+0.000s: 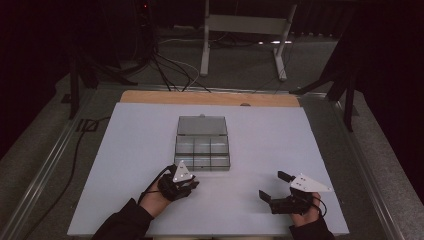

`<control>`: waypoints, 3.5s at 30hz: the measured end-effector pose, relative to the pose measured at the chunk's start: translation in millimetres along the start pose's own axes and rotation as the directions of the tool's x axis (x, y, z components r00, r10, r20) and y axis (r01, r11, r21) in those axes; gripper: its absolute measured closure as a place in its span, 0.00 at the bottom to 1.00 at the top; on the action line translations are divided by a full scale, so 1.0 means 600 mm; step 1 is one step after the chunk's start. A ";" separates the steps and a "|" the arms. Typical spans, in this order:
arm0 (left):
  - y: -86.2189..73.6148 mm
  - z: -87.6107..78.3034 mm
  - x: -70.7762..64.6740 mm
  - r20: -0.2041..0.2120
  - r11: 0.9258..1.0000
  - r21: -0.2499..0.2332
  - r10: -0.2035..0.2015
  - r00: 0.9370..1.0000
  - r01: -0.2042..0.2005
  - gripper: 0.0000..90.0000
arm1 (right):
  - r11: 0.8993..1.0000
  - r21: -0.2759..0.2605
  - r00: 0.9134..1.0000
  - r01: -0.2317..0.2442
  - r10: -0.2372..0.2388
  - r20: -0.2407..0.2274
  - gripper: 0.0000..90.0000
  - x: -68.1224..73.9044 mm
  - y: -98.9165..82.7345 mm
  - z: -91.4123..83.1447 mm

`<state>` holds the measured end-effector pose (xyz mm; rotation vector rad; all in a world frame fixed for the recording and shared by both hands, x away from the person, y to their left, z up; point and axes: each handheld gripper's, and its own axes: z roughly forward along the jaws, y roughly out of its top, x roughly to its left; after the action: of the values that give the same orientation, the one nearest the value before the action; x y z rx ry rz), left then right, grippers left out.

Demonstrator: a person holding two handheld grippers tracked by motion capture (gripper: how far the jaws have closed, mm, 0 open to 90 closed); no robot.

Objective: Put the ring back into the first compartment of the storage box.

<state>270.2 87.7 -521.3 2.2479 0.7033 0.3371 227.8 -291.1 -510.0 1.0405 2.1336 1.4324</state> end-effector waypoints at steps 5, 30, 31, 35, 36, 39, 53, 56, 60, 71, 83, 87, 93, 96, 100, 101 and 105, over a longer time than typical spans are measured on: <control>0.003 -0.006 -0.006 0.015 1.000 -0.003 0.017 1.000 -0.017 0.82 | 1.000 -0.002 1.000 -0.002 0.002 0.000 0.00 0.000 0.000 -0.001; 0.028 -0.040 -0.003 0.060 0.999 -0.035 0.030 0.998 -0.028 0.82 | 1.000 0.001 1.000 -0.006 0.006 -0.002 0.00 0.001 0.000 0.001; 0.029 -0.042 -0.002 0.059 0.999 -0.039 0.030 0.998 -0.028 0.82 | 1.000 0.000 1.000 -0.003 0.003 -0.002 0.00 0.001 0.000 0.001; 0.030 -0.045 0.000 0.059 0.999 -0.042 0.026 0.998 -0.023 0.82 | 1.000 0.003 1.000 -0.008 0.008 -0.005 0.00 0.001 -0.001 0.002; 0.031 -0.046 0.000 0.057 0.999 -0.043 0.028 0.998 -0.026 0.82 | 1.000 0.004 1.000 -0.007 0.007 -0.005 0.00 0.001 -0.001 0.002; 0.033 -0.048 0.001 0.057 0.999 -0.048 0.027 0.998 -0.025 0.82 | 1.000 0.005 1.000 -0.006 0.006 -0.005 0.00 0.001 -0.001 0.003; 0.046 -0.068 0.020 0.035 0.996 -0.089 0.011 0.999 -0.008 0.82 | 1.000 0.003 1.000 -0.002 0.002 -0.005 0.00 0.002 -0.001 0.002; 0.049 -0.072 0.028 0.031 0.995 -0.103 -0.006 0.999 0.009 0.82 | 1.000 0.000 1.000 -0.005 0.005 -0.002 0.00 0.001 0.000 0.000; 0.052 -0.075 0.035 0.026 0.994 -0.107 -0.010 1.000 0.013 0.82 | 1.000 0.001 1.000 -0.006 0.006 -0.003 0.00 0.001 -0.001 0.000; 0.059 -0.073 0.050 0.009 0.991 -0.126 -0.036 0.999 0.036 0.82 | 1.000 0.002 1.000 -0.004 0.004 -0.004 0.00 0.001 -0.001 0.001; 0.065 -0.069 0.070 -0.001 0.988 -0.140 -0.060 0.998 0.059 0.82 | 1.000 0.005 1.000 -0.009 0.009 -0.005 0.00 0.001 -0.001 0.002; 0.066 -0.067 0.080 -0.008 0.987 -0.143 -0.073 0.997 0.071 0.82 | 1.000 0.006 1.000 -0.005 0.005 -0.007 0.00 0.002 -0.001 0.001; 0.065 -0.058 0.092 -0.011 0.987 -0.135 -0.091 0.996 0.088 0.82 | 1.000 0.007 1.000 -0.004 0.004 -0.006 0.00 0.002 -0.002 0.002; 0.064 -0.054 0.097 -0.011 0.986 -0.133 -0.102 0.995 0.100 0.82 | 1.000 0.006 1.000 -0.007 0.007 -0.007 0.00 0.002 -0.002 0.002; 0.066 -0.050 0.104 -0.014 0.985 -0.136 -0.108 0.994 0.105 0.82 | 1.000 0.006 1.000 -0.007 0.007 -0.008 0.00 0.002 -0.002 0.002; 0.066 -0.048 0.106 -0.014 0.984 -0.140 -0.114 0.993 0.111 0.82 | 1.000 0.006 1.000 -0.007 0.008 -0.009 0.00 0.002 -0.002 0.002; 0.067 -0.041 0.115 -0.017 0.984 -0.135 -0.120 0.993 0.117 0.82 | 1.000 0.007 1.000 -0.005 0.006 -0.008 0.00 0.002 -0.002 0.002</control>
<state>331.2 118.6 -473.5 2.0688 0.7999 0.3442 227.6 -289.6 -511.5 1.0455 2.1448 1.4352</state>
